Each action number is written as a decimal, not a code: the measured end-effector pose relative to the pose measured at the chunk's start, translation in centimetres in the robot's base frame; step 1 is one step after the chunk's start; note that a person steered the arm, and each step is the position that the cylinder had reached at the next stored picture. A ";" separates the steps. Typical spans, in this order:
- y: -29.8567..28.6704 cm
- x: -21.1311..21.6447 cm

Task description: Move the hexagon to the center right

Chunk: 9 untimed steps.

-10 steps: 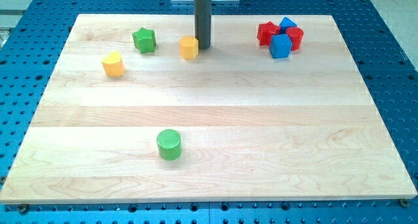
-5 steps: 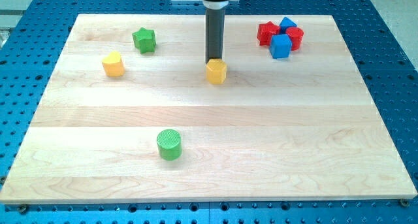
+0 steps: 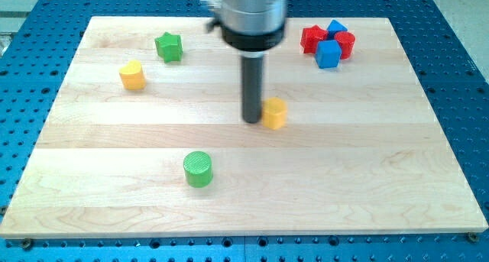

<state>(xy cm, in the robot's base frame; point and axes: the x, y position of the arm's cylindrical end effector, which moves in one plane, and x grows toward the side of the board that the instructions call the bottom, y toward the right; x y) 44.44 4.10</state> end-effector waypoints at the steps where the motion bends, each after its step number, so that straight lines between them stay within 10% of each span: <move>1: 7.3 0.0; 5: 9.1 7.3; 8: 17.7 1.9; 9: 13.9 7.3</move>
